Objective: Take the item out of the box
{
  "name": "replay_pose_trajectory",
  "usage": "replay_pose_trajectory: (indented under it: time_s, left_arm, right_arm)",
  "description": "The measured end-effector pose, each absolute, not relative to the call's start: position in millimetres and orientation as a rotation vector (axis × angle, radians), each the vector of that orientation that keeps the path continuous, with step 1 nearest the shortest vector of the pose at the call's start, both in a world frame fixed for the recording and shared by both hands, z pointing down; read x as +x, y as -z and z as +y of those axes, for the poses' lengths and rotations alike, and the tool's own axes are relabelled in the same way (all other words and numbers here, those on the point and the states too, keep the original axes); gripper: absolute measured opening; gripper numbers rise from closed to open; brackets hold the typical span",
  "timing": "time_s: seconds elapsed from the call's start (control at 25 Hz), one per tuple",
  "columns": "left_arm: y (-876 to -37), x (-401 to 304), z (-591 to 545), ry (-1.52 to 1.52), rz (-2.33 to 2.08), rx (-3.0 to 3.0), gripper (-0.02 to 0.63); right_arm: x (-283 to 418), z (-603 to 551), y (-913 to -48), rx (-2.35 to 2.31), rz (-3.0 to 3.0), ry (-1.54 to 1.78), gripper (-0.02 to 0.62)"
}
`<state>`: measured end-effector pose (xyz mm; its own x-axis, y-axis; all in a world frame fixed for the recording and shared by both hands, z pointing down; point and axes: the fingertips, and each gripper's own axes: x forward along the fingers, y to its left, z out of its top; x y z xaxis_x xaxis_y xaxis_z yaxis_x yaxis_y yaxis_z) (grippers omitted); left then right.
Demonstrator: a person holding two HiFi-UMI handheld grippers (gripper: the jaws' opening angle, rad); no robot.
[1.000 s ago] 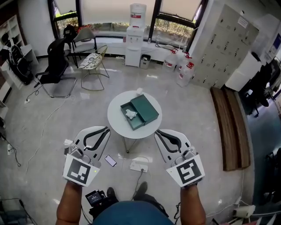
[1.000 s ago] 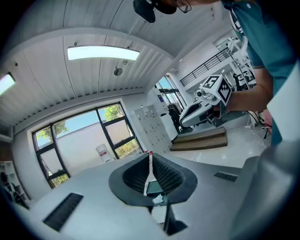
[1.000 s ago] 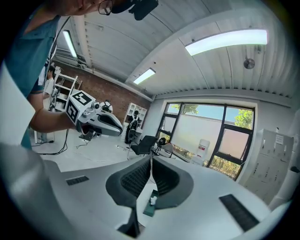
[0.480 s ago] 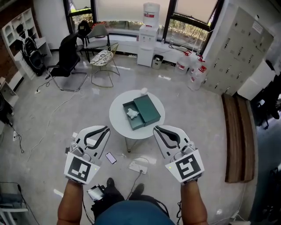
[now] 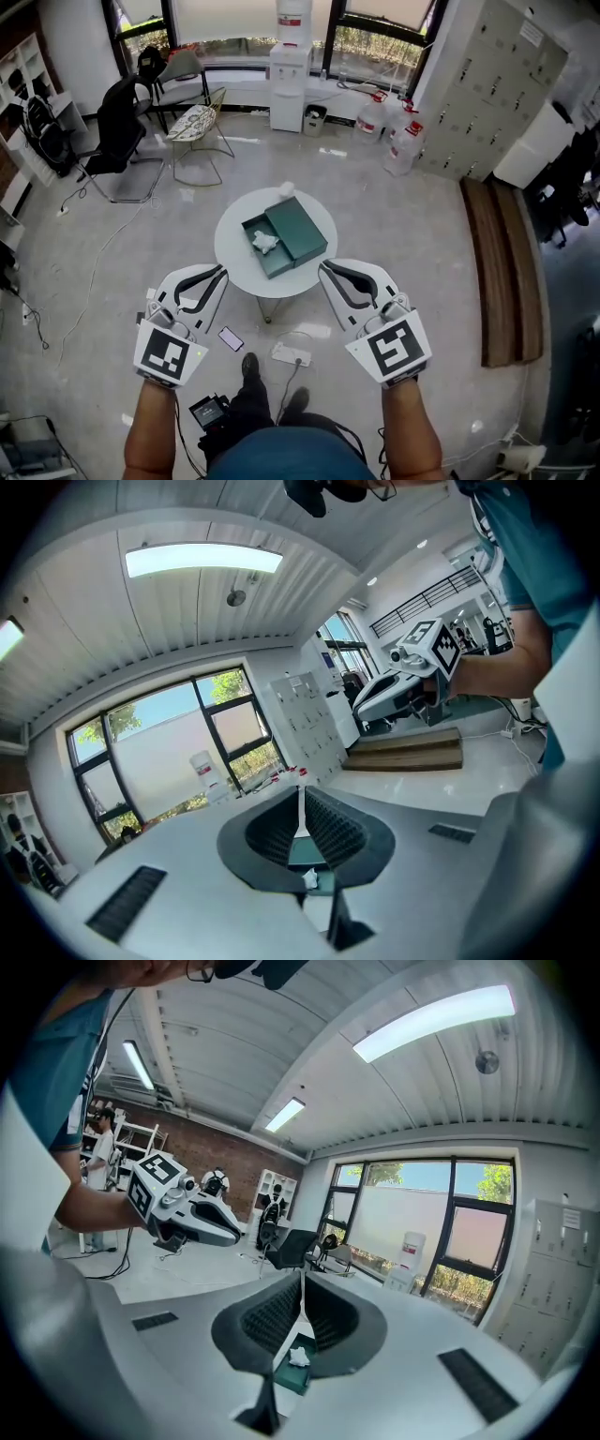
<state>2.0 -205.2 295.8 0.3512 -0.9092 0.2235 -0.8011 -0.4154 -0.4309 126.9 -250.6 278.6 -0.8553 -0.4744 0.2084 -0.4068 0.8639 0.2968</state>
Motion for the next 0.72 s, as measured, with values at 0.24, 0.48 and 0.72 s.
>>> replay_pose_trajectory:
  time_s: [0.24,0.48,0.72]
  left_arm:
    - [-314.5,-11.4,-260.8,0.635,1.453,-2.425,0.037]
    - [-340.9,-46.6,-305.5,0.634,1.415,-2.477,0.037]
    - [-371.7,-86.8,-342.1,0.656,1.404,-2.509,0.037]
  right_arm:
    - [112.3,-293.0,-305.7,0.704,-2.707,0.304,0.04]
    - [73.6,-331.2,-339.0,0.719,-2.666,0.192,0.04]
    - [33.7,-372.2,-382.0,0.678,-2.625,0.144,0.04]
